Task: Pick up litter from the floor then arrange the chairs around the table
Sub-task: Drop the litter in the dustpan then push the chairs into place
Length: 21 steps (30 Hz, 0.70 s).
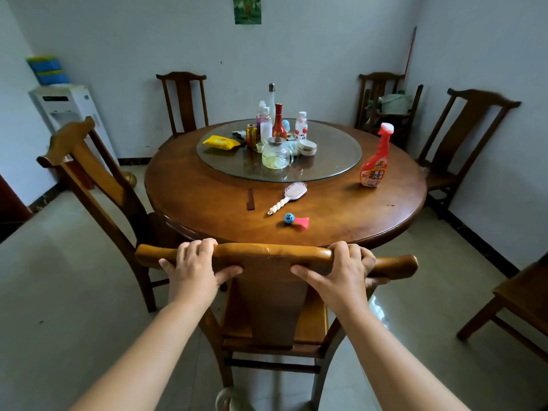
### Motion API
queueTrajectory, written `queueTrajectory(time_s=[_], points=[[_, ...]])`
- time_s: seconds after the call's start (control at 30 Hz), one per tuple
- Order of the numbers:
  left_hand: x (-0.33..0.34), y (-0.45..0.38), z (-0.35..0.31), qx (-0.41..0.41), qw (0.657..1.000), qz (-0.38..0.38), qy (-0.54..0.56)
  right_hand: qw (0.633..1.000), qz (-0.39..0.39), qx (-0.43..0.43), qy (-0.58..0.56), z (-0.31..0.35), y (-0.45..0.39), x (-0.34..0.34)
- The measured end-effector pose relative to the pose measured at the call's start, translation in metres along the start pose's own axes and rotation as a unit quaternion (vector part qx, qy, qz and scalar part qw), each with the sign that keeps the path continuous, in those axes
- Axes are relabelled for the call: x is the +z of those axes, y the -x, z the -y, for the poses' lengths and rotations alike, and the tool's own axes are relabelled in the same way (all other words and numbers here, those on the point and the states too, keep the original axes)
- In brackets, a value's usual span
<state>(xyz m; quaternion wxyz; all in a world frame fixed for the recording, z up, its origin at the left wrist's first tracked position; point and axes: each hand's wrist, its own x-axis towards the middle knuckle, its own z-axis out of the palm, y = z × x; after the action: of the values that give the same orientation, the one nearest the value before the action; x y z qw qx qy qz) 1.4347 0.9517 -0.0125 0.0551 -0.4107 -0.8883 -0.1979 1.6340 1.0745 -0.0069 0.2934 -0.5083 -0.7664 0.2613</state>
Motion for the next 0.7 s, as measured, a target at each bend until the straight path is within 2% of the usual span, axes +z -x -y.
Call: queueTrajectory(time_s=[0.43,0.7], points=[[0.005,-0.022,-0.01,-0.001,1.0,0.009,0.01,1.0,-0.017,-0.004,-0.001,-0.002,-0.03,0.007],[-0.005,-0.023,-0.013,-0.012,0.997,0.073,0.009,0.999,0.016,0.022,0.047,0.001,-0.028,0.001]])
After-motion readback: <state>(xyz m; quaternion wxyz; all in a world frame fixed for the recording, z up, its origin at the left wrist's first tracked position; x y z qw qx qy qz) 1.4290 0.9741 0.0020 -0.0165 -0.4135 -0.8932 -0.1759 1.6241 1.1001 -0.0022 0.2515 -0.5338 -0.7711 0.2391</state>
